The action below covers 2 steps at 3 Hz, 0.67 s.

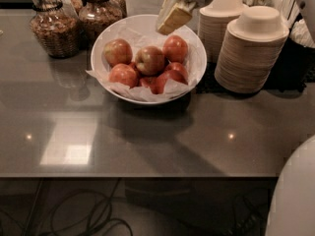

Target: Pick apple from white bowl

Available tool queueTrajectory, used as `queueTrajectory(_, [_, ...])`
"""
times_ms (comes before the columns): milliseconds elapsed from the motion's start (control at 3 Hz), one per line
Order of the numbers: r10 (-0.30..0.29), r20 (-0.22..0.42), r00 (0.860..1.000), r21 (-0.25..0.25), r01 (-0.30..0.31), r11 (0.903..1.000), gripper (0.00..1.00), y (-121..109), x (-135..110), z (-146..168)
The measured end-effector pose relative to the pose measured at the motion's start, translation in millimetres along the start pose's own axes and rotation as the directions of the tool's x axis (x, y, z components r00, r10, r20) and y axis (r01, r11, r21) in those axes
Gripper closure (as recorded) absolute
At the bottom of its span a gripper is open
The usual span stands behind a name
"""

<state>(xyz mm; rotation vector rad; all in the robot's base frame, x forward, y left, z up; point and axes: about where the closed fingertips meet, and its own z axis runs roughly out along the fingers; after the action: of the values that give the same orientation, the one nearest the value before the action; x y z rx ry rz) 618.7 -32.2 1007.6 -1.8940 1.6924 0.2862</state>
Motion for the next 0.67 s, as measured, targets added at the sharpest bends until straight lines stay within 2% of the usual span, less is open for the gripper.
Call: queueTrajectory(667, [0.000,0.002,1.000,0.001,0.000,1.0000,0.36,-1.1,-0.6,2.3])
